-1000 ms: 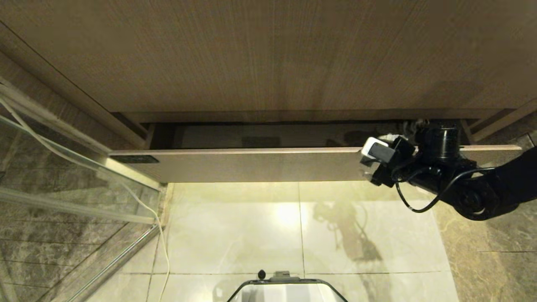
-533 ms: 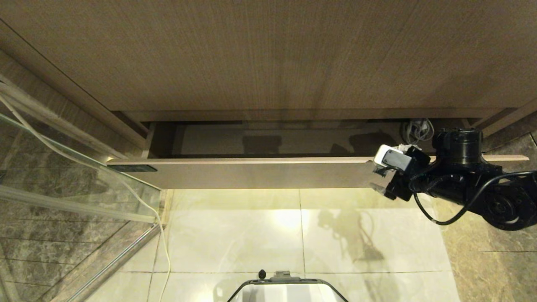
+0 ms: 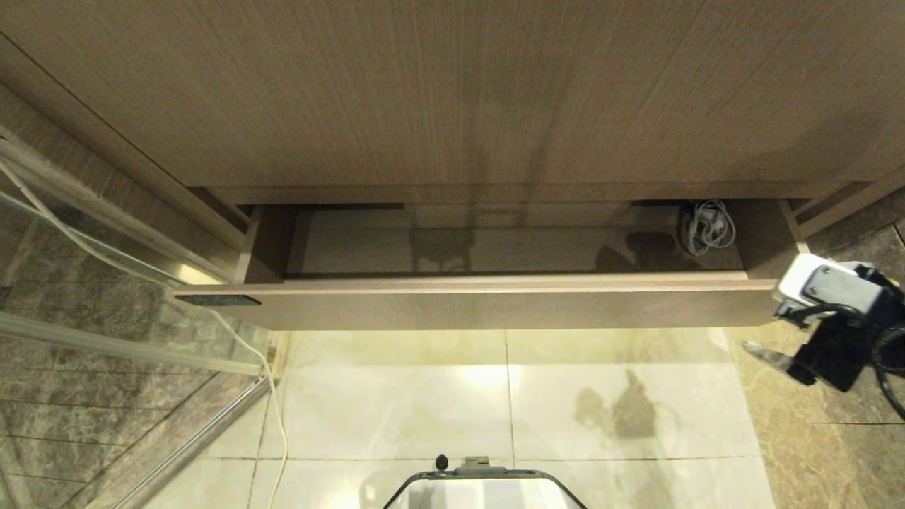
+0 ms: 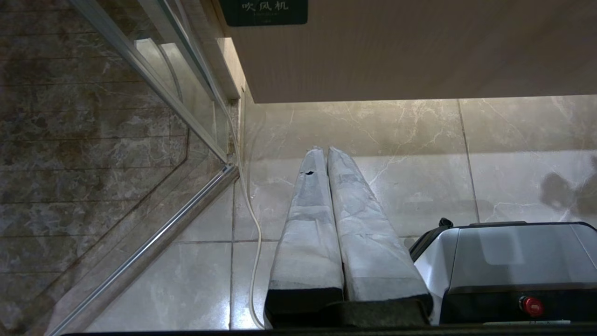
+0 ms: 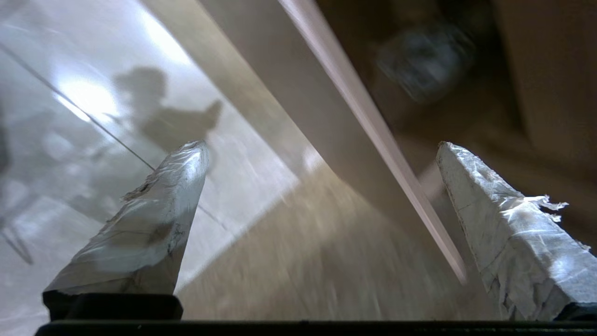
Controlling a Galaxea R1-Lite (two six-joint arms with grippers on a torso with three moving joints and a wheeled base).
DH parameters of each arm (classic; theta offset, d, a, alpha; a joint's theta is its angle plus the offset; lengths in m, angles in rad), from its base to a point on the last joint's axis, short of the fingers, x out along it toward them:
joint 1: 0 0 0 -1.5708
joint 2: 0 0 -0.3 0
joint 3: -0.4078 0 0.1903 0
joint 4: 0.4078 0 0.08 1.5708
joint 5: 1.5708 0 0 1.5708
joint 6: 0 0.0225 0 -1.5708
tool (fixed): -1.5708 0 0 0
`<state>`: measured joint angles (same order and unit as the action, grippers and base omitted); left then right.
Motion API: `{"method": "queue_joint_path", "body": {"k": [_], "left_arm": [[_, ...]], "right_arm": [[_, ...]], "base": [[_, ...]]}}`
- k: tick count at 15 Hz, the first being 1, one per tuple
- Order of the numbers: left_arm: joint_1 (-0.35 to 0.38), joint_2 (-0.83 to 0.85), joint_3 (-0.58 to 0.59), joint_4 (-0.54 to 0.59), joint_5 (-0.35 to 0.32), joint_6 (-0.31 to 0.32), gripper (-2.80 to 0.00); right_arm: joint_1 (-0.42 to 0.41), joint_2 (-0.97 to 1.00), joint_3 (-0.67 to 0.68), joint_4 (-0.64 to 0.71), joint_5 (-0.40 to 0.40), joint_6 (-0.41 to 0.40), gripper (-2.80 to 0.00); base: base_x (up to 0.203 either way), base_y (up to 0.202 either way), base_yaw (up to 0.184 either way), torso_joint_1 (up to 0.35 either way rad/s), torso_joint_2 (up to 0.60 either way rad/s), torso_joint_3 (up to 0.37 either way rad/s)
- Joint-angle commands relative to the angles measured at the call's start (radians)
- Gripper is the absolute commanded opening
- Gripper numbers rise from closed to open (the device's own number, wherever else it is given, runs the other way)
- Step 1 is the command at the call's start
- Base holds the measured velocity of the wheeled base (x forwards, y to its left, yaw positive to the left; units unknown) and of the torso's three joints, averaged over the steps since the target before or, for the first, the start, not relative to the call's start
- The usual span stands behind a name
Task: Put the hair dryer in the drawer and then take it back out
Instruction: Pull open the drawer
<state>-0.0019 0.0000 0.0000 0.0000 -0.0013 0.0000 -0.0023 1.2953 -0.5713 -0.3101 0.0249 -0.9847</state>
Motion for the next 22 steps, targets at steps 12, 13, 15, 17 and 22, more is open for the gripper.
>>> {"method": "queue_joint_path", "body": {"k": [12, 13, 15, 17, 22], "left_arm": [[0.000, 0.000, 0.001, 0.000, 0.000, 0.000, -2.80], [0.000, 0.000, 0.002, 0.000, 0.000, 0.000, -2.80], [0.000, 0.000, 0.002, 0.000, 0.000, 0.000, -2.80], [0.000, 0.000, 0.002, 0.000, 0.000, 0.000, -2.80], [0.000, 0.000, 0.002, 0.000, 0.000, 0.000, -2.80]], "right_arm": [[-0.175, -0.645, 0.144, 0.291, -0.150, 0.534, -2.80], [-0.163, -0.651, 0.149, 0.284, -0.152, 0.534, -2.80], [-0.146, -0.651, 0.144, 0.281, -0.152, 0.535, -2.80], [-0.138, -0.651, 0.145, 0.284, -0.152, 0.537, -2.80], [-0.100, -0.701, 0.146, 0.288, -0.155, 0.526, -2.80]], "base": [[0.000, 0.000, 0.000, 0.000, 0.00, 0.000], [0.000, 0.000, 0.000, 0.000, 0.00, 0.000], [0.000, 0.000, 0.000, 0.000, 0.00, 0.000], [0.000, 0.000, 0.000, 0.000, 0.00, 0.000], [0.000, 0.000, 0.000, 0.000, 0.00, 0.000]]}}
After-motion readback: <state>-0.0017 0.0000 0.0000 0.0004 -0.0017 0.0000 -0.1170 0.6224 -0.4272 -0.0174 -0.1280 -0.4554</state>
